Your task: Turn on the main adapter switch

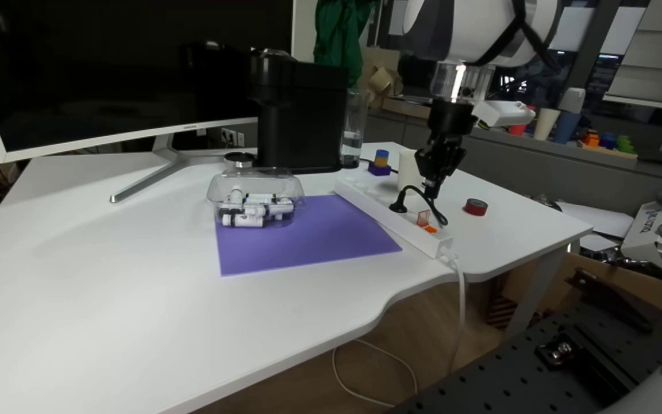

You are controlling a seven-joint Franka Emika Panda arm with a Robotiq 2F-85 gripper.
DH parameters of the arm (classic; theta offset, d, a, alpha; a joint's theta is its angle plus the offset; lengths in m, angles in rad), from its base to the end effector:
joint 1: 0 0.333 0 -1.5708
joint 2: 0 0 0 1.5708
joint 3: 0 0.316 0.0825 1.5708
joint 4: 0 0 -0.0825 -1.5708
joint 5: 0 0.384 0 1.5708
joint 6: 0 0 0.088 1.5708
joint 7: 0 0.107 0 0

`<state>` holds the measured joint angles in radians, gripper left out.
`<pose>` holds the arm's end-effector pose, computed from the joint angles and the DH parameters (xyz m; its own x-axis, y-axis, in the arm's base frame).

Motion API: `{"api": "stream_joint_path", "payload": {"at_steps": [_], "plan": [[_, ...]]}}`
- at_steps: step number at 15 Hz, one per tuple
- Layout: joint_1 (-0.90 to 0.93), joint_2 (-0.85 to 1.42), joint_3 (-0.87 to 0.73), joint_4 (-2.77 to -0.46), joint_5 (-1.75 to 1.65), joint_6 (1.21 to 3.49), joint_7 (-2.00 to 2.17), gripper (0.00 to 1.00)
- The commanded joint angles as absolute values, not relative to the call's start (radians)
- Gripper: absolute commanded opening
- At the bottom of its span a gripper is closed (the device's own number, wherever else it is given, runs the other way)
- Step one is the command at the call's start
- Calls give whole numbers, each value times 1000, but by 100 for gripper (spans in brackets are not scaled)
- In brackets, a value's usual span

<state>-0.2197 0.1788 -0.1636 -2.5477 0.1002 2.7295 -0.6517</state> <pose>0.4207 -0.1765 0.2056 0.9839 0.1783 0.0120 0.1784 -0.9839 -0.0056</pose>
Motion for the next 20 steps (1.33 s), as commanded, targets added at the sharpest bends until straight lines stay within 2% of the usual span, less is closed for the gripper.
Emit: {"api": "stream_joint_path", "payload": {"at_steps": [1,9,20], "plan": [[-244,195,-138,-2536,90,2716,-641,0],[-240,185,-148,-2587,59,2740,-574,0],[-286,276,-130,-2540,75,2758,-565,0]]}}
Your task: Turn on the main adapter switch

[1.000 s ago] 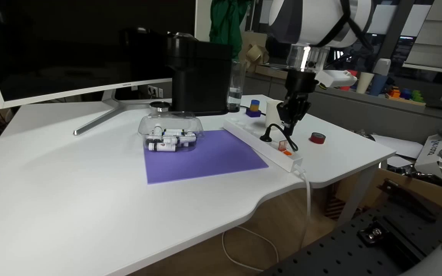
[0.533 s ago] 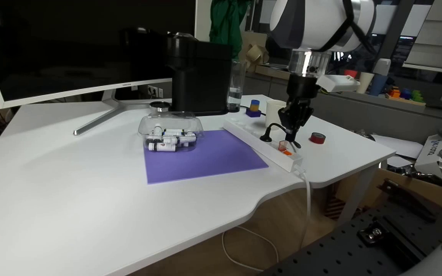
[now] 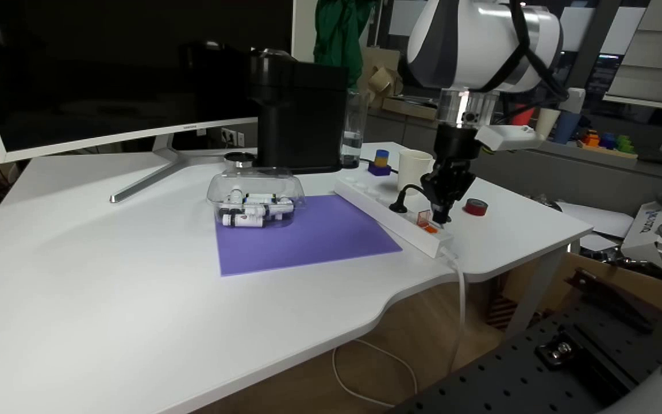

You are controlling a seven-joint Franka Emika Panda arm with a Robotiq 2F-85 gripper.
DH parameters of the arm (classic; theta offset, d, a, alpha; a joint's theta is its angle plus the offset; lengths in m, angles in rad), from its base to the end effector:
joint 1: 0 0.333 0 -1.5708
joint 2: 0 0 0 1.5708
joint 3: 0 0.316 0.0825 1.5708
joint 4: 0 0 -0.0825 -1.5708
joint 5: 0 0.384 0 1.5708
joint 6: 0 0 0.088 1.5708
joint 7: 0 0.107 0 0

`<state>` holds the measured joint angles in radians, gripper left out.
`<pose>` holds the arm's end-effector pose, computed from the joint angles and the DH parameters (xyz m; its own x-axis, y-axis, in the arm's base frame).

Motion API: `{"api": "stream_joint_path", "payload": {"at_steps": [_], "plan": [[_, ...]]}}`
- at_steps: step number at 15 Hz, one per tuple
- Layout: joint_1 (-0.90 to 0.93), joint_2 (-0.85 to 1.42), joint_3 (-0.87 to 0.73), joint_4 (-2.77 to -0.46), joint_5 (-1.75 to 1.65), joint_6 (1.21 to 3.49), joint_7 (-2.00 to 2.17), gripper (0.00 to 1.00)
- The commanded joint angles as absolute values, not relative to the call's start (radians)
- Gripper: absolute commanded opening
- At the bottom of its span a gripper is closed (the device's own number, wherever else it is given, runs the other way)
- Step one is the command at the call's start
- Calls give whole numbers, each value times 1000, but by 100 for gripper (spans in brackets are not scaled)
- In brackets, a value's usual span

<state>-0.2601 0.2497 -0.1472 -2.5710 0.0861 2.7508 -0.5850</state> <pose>0.3993 -0.1804 0.1689 0.9931 0.1008 -0.0594 0.0992 -0.9946 -0.0288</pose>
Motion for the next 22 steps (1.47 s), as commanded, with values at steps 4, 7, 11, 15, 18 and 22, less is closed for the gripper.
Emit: {"api": "stream_joint_path", "payload": {"at_steps": [4,7,11,15,18,22], "plan": [[-298,287,-114,-2523,67,2784,-568,0],[-297,295,-110,-2508,53,2780,-564,0],[-291,298,-116,-2507,28,2768,-557,0],[-300,283,-105,-2531,25,2776,-574,1],[-301,283,-101,-2531,25,2776,-574,1],[-290,282,-95,-2541,8,2780,-576,0]]}}
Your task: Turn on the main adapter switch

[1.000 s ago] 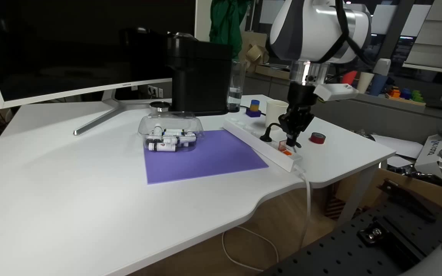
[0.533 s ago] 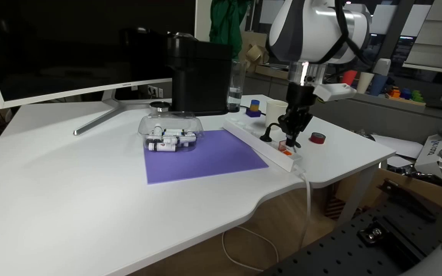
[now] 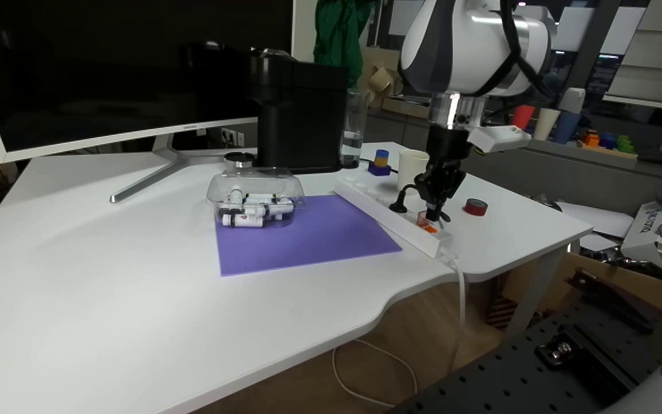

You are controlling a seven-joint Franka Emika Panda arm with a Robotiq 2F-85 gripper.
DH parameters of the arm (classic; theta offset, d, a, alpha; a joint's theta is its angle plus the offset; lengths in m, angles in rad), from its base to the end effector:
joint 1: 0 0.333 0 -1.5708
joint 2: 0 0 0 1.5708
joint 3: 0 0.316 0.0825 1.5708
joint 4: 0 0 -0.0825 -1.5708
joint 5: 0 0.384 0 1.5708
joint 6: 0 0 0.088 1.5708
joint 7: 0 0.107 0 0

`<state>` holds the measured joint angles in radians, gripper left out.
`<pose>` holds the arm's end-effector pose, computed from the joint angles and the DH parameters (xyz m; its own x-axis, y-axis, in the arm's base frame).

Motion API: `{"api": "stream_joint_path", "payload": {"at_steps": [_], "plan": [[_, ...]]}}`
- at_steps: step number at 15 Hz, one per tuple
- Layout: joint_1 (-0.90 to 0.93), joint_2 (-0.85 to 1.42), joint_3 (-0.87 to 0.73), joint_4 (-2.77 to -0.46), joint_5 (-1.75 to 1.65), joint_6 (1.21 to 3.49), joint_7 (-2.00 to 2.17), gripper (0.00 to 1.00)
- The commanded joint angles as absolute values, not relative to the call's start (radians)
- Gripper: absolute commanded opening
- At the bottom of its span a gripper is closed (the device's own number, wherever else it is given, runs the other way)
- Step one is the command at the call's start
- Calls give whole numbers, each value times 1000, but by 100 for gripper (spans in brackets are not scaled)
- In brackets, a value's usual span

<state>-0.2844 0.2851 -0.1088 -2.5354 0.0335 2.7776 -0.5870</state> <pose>0.4149 -0.1771 0.1649 0.9852 0.1652 -0.0447 0.1651 -0.9863 -0.0059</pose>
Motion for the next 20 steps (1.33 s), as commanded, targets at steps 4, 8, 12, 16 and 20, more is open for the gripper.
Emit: {"api": "stream_joint_path", "payload": {"at_steps": [4,8,12,16,20], "plan": [[-292,280,-88,-2546,-3,2781,-578,0],[-293,284,-88,-2548,-3,2783,-576,0],[-303,299,-84,-2549,7,2789,-583,0],[-314,318,-85,-2546,6,2806,-582,0],[-336,335,-72,-2543,13,2849,-595,0]]}}
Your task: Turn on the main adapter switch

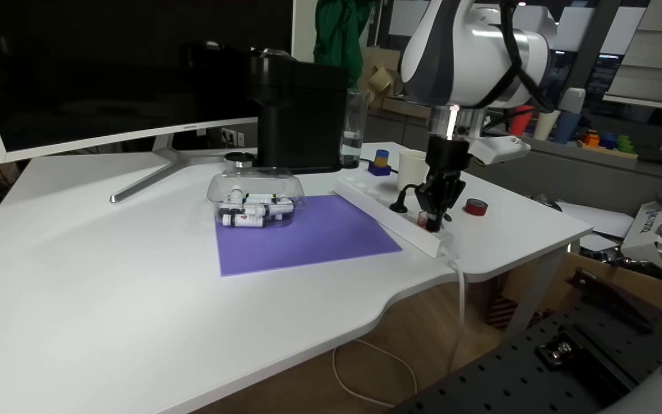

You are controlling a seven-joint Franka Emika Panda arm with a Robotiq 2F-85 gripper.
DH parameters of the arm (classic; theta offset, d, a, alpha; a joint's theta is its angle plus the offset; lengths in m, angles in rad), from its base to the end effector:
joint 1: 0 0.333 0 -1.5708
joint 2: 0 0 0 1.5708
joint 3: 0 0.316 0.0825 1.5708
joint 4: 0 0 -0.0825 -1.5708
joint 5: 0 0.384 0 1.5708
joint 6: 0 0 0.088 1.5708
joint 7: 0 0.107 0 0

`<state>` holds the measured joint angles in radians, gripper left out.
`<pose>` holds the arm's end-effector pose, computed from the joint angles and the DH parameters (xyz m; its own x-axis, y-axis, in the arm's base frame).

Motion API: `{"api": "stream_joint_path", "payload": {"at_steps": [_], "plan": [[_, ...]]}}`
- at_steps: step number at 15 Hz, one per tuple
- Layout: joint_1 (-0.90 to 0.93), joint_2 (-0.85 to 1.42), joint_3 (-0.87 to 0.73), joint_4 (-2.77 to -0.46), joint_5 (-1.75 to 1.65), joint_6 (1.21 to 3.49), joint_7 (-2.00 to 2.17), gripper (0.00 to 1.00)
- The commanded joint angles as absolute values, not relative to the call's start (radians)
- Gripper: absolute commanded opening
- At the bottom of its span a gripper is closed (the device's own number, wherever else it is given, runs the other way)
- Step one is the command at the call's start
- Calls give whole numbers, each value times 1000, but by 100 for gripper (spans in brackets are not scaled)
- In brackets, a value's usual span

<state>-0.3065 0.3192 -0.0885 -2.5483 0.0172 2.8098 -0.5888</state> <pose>0.4071 -0.1741 0.1485 0.9819 0.1801 -0.0594 0.1797 -0.9837 -0.0120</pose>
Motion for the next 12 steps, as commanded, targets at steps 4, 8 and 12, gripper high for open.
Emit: {"api": "stream_joint_path", "payload": {"at_steps": [4,8,12], "plan": [[-358,347,-47,-2543,17,2893,-613,0],[-377,361,-29,-2532,24,2878,-626,0],[-394,405,-10,-2501,33,2847,-637,0]]}}
